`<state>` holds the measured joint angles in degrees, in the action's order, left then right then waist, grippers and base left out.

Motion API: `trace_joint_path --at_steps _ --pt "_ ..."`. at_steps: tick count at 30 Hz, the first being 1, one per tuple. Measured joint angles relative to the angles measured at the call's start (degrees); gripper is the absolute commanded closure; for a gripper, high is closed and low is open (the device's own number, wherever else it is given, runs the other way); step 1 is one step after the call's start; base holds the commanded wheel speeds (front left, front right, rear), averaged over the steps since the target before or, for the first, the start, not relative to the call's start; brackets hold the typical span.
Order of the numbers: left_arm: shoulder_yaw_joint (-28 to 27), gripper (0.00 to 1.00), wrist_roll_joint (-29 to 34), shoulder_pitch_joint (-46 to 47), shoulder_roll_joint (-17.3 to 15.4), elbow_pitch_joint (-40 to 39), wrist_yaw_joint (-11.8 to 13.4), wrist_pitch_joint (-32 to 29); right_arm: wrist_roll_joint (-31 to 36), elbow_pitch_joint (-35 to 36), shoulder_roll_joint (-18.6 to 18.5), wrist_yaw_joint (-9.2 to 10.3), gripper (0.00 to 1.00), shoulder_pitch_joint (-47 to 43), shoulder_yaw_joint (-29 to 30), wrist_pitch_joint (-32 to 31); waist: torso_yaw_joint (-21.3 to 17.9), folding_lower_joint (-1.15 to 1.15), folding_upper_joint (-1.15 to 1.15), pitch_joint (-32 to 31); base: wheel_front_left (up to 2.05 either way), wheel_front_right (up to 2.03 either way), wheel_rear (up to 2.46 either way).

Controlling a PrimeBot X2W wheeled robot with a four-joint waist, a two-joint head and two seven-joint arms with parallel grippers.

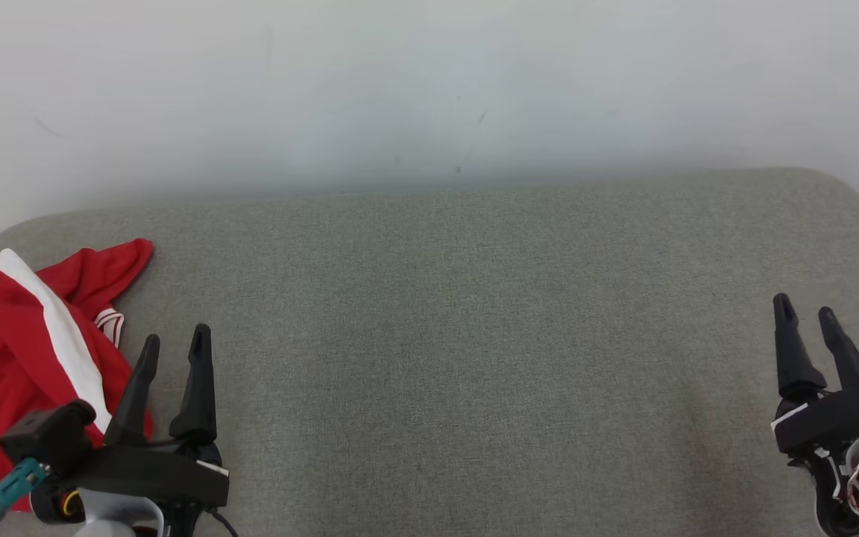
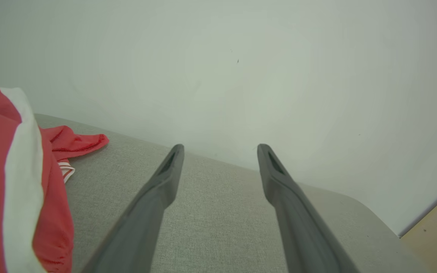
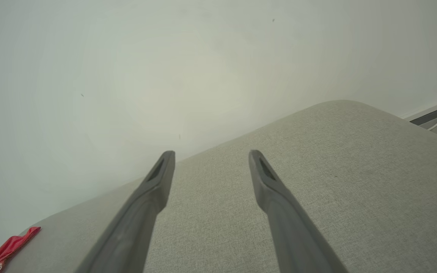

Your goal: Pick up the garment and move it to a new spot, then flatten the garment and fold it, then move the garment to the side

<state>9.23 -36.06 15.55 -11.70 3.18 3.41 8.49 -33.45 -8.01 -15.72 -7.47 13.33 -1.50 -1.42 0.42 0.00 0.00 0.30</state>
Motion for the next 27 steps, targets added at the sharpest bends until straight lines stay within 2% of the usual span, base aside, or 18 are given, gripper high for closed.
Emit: trace_joint_path --at_steps 12,27 --pt "-1.42 0.00 5.82 -3.01 1.00 -1.35 2.80 -0.04 4.88 -0.13 0.62 0.00 0.00 -2.27 -5.19 2.56 0.04 0.00 0.00 -0.21 0.00 0.00 0.00" --pt "-2.13 0.00 14.06 -5.47 0.75 -1.80 4.78 -0.45 11.63 0.97 1.76 0.00 0.00 -5.06 -9.35 5.26 -0.05 0.00 0.00 -0.58 0.00 0.00 0.00"
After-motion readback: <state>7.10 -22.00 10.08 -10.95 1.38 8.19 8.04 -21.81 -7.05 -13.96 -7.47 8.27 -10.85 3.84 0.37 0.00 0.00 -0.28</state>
